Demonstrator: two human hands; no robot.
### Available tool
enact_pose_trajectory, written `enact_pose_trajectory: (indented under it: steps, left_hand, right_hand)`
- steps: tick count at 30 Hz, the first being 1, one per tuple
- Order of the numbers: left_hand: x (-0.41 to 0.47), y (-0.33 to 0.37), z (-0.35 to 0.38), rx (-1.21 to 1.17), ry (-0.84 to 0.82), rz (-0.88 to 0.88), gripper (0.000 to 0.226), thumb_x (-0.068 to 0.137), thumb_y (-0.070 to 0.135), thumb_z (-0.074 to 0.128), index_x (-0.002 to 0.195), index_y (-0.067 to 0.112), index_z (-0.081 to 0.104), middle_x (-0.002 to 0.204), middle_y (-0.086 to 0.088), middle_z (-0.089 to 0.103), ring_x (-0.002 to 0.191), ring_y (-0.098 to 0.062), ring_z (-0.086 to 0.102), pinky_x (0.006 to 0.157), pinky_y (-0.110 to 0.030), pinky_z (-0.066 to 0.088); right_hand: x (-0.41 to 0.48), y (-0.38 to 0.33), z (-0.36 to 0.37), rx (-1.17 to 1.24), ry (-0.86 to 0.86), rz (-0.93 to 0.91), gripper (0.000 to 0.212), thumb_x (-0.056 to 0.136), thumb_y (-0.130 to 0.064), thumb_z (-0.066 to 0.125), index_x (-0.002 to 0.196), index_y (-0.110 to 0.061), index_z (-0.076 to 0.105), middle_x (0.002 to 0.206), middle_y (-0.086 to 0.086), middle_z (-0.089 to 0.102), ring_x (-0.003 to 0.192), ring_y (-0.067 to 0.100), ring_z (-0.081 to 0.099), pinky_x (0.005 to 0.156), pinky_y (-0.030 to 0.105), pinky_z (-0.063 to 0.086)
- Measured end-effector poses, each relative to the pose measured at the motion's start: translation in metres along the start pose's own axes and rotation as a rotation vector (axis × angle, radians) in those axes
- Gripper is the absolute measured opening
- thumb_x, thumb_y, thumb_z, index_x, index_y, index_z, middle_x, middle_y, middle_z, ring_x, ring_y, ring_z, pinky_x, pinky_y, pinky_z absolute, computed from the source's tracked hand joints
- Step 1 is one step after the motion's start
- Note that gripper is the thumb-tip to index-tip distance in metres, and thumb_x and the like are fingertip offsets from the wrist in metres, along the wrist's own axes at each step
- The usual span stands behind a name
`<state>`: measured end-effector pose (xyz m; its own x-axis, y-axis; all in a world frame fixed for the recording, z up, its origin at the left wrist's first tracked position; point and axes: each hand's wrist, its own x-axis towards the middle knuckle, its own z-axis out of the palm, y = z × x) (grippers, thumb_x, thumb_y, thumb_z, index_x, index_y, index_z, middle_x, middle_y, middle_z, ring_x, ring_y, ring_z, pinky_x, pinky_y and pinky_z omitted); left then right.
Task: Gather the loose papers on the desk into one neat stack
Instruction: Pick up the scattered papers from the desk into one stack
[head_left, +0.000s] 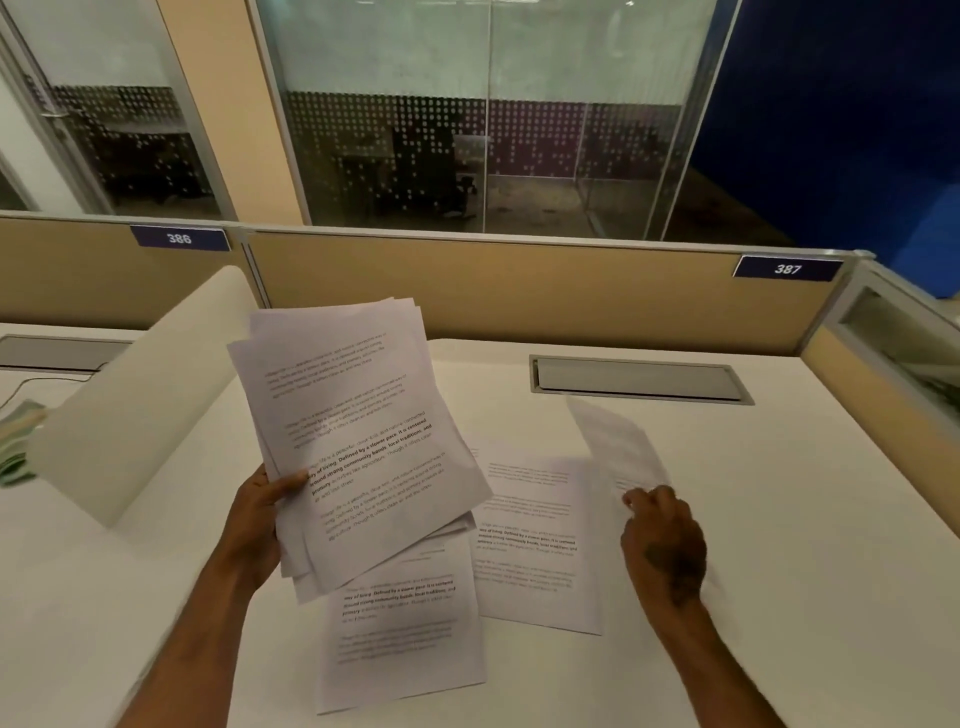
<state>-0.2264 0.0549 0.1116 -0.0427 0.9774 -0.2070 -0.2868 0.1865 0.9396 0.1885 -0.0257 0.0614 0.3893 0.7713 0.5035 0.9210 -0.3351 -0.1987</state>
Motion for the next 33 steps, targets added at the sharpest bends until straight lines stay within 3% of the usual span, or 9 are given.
enact_pose_trajectory:
  steps: [5,7,9,11,14,18,25,30,33]
  left_hand:
    - [0.002,-0.005,-0.001,0.014,0.004,-0.015,0.029,0.095,0.005,0.053,0.112,0.026,0.065,0.108,-0.007,0.074,0.096,-0.031,0.069,0.071,-0.042,0.064]
    - [0.003,-0.007,-0.003,0.017,0.001,-0.024,0.030,0.095,0.005,0.053,0.115,0.025,0.063,0.114,-0.010,0.071,0.099,-0.034,0.067,0.072,-0.044,0.064]
    - [0.004,-0.009,-0.005,0.017,-0.004,-0.036,0.030,0.095,0.006,0.053,0.117,0.025,0.062,0.116,-0.011,0.070,0.101,-0.036,0.067,0.072,-0.047,0.063]
    - [0.004,-0.009,-0.007,0.023,0.000,-0.041,0.029,0.096,0.007,0.053,0.114,0.027,0.063,0.113,-0.010,0.071,0.098,-0.035,0.068,0.070,-0.047,0.064]
    - [0.002,-0.010,-0.010,0.021,0.005,-0.029,0.030,0.096,0.005,0.052,0.111,0.027,0.065,0.105,-0.006,0.074,0.089,-0.028,0.072,0.067,-0.042,0.065]
    - [-0.002,-0.011,-0.018,0.022,0.015,-0.024,0.031,0.095,0.003,0.051,0.108,0.024,0.068,0.099,-0.003,0.078,0.081,-0.021,0.076,0.067,-0.039,0.065]
    - [-0.004,-0.009,-0.028,0.030,0.028,-0.012,0.030,0.095,0.004,0.052,0.108,0.024,0.070,0.104,-0.007,0.076,0.087,-0.024,0.075,0.072,-0.041,0.064]
    - [0.000,-0.007,-0.026,0.022,0.033,-0.013,0.029,0.094,0.004,0.052,0.111,0.023,0.067,0.108,-0.010,0.074,0.093,-0.029,0.071,0.071,-0.040,0.064]
    - [0.003,-0.006,-0.025,0.013,0.029,-0.031,0.030,0.094,0.004,0.053,0.114,0.023,0.065,0.110,-0.010,0.074,0.098,-0.034,0.068,0.072,-0.043,0.064]
  right_hand:
    - [-0.070,-0.009,0.055,-0.047,-0.413,-0.009,0.032,0.042,0.009,0.089,0.062,-0.009,0.070,0.065,0.012,0.064,0.049,0.031,0.061,0.039,0.034,0.051]
    - [-0.082,-0.009,0.058,-0.041,-0.621,0.018,0.020,0.063,-0.019,0.088,0.073,-0.011,0.072,0.080,0.008,0.067,0.065,0.028,0.067,0.051,0.034,0.054]
    - [-0.081,-0.010,0.055,0.082,-0.750,0.191,0.048,0.085,-0.065,0.056,0.085,-0.019,0.070,0.097,0.001,0.067,0.085,0.022,0.067,0.065,0.028,0.050]
    - [-0.066,-0.003,0.045,0.281,-0.720,0.417,0.065,0.084,-0.079,0.038,0.079,-0.020,0.067,0.091,0.002,0.069,0.082,0.021,0.065,0.063,0.026,0.046]
    - [-0.033,0.025,0.048,0.268,-0.553,0.554,0.055,0.091,-0.059,0.051,0.115,-0.013,0.068,0.116,0.013,0.064,0.107,0.031,0.060,0.083,0.037,0.052]
    - [-0.013,0.059,0.068,0.005,-0.732,0.614,0.080,0.079,-0.055,0.070,0.142,-0.015,0.040,0.139,0.015,0.042,0.127,0.035,0.042,0.101,0.051,0.041]
    - [0.006,0.084,0.081,0.334,-0.842,0.956,0.077,0.056,-0.025,0.088,0.123,-0.002,0.058,0.118,0.019,0.066,0.103,0.036,0.061,0.097,0.046,0.048]
    - [0.025,0.070,0.063,0.830,-0.723,0.917,0.023,0.080,-0.010,0.078,0.100,-0.003,0.070,0.091,0.014,0.072,0.080,0.029,0.066,0.075,0.038,0.055]
    - [0.019,0.044,0.067,0.867,-0.675,0.887,0.020,0.080,-0.015,0.080,0.094,-0.005,0.071,0.092,0.016,0.073,0.080,0.030,0.066,0.074,0.037,0.051]
